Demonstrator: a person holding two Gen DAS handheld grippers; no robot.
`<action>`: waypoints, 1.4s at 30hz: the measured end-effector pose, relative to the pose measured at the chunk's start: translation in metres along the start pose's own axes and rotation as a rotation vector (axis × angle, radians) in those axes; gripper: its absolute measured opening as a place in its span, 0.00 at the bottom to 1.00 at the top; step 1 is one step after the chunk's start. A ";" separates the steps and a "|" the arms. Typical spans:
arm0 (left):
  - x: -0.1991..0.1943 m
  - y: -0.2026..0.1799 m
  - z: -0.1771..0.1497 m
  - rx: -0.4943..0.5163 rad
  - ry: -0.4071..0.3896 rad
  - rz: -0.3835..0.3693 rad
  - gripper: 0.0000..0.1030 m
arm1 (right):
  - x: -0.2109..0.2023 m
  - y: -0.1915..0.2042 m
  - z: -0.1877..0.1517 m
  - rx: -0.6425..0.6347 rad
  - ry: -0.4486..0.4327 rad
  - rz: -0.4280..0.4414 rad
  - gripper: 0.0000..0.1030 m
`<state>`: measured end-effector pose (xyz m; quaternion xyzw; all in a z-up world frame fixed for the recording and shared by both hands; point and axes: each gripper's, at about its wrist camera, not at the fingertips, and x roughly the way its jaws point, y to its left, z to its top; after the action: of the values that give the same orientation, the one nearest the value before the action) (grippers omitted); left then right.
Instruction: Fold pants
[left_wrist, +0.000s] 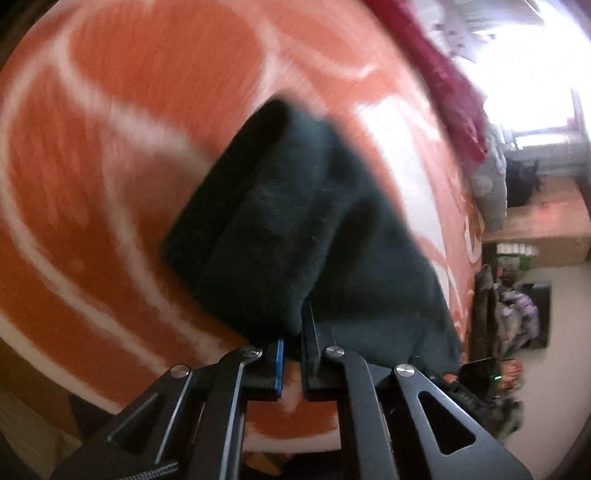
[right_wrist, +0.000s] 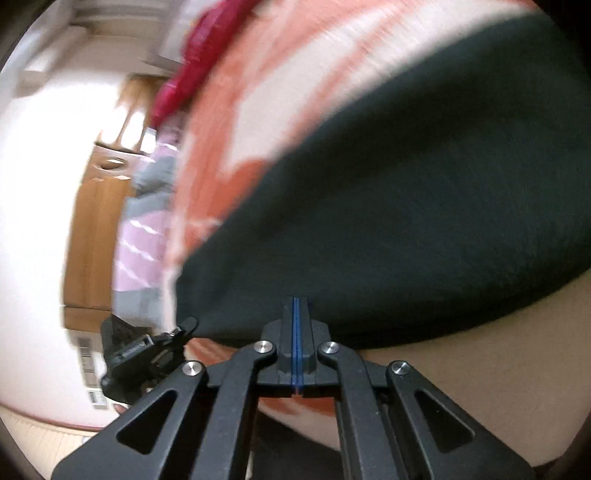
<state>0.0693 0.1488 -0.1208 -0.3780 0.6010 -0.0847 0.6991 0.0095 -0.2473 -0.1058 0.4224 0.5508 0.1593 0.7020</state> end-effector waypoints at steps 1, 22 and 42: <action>0.001 0.003 0.000 -0.018 -0.003 -0.019 0.06 | 0.001 -0.006 -0.001 0.017 0.015 0.007 0.01; -0.021 -0.141 -0.057 0.454 0.042 0.116 0.76 | -0.206 -0.155 0.015 0.231 -0.488 -0.168 0.61; 0.292 -0.503 -0.161 1.161 0.514 0.156 0.77 | -0.297 -0.250 0.010 0.402 -0.794 0.110 0.74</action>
<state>0.1698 -0.4390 -0.0292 0.1393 0.6316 -0.4333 0.6277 -0.1434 -0.6044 -0.1082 0.6074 0.2352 -0.0881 0.7536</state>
